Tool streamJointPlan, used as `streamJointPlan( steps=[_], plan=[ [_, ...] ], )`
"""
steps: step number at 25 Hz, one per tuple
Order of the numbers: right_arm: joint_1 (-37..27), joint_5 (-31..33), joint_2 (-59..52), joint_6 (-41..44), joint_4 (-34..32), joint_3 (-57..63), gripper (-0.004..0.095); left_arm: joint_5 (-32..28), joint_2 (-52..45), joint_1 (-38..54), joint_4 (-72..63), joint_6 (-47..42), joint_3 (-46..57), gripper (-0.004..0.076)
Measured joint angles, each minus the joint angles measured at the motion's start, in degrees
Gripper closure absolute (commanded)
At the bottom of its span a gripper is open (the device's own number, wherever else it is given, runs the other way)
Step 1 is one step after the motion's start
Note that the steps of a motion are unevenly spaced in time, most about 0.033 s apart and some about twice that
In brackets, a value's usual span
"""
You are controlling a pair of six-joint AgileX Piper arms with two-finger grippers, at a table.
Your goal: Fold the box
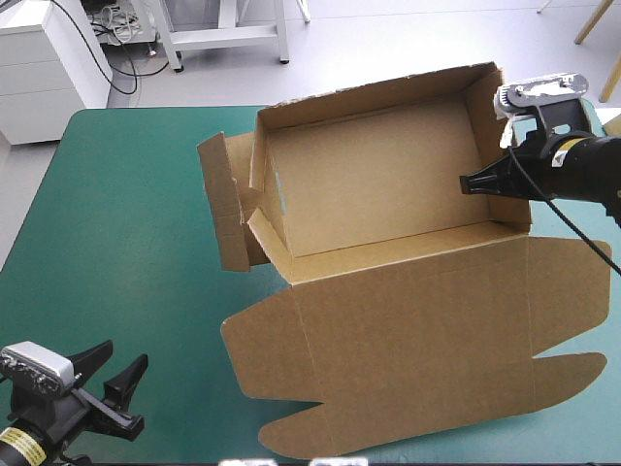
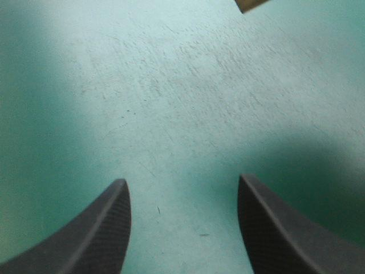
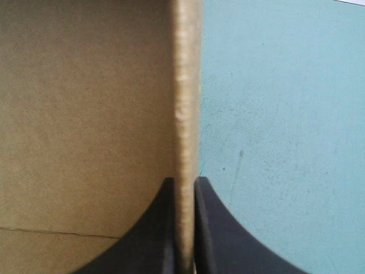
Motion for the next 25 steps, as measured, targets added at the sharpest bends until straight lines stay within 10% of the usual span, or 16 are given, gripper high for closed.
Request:
streamJointPlan(
  steps=[8, 25],
  plan=[
    [0.0, 0.0, 0.0, -2.3, 0.0, 0.0, 0.0930, -5.1, 16.6, 0.0, 5.8, -5.4, -5.5, 0.0319],
    [0.0, 0.0, 0.0, -2.8, 0.0, 0.0, 0.0930, 7.3, 46.9, 7.7, 9.5, -2.4, -30.3, 0.0319]
  ],
)
